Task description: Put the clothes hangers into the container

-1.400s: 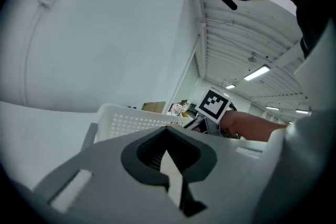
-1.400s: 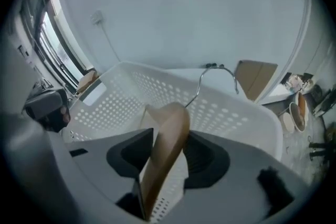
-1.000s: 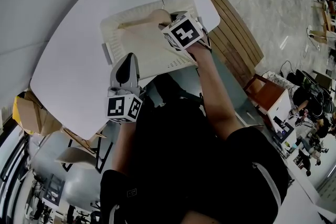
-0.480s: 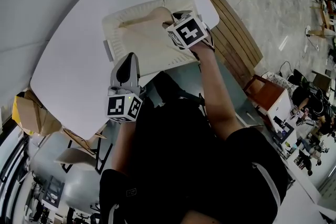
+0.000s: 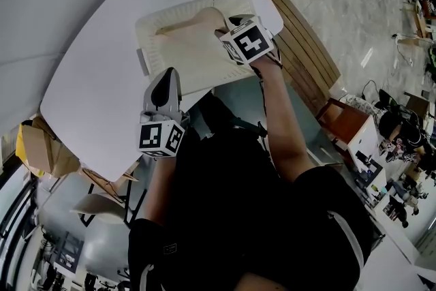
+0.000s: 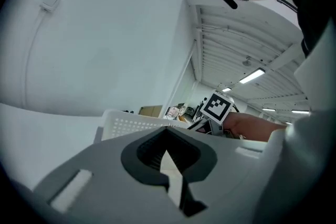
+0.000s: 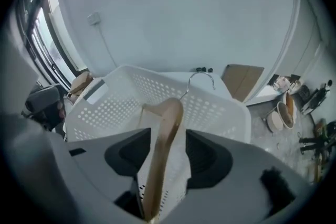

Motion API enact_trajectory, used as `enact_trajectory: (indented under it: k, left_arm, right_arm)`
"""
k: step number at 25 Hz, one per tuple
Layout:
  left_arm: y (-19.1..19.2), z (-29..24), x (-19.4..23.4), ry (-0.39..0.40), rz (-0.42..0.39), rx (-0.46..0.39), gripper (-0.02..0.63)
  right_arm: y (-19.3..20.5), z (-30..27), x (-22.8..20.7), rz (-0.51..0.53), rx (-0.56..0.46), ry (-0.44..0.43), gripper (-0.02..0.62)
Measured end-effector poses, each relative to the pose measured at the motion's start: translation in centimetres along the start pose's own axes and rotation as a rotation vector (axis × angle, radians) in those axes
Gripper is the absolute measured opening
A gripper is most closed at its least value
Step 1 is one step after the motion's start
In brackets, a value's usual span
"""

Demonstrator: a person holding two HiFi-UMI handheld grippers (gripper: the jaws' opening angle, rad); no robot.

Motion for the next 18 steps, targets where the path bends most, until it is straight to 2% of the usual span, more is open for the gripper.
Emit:
enact_trajectory:
  k: [10,18]
  left_arm:
    - [-1.2,1.2,-1.3,0.043,-0.018,-0.025,0.005]
    - [-2.0,2.9,-2.5,0.079,-0.022,-0.050,0.005]
  right_arm:
    - [-0.7,4.3,0.3,-0.006,-0.075,0.069,0.213]
    - [0.0,7.8,2.2,-0.025,-0.134,0.083,0.199]
Point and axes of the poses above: the fingertips, and each gripper's own axes: z backward along the fingers, x to its left, y out of its underside, the point moved 1 cm from there along z, backward along the fingers, and after that the axes turned 2 degrees about -x, right-handed, at the moved point
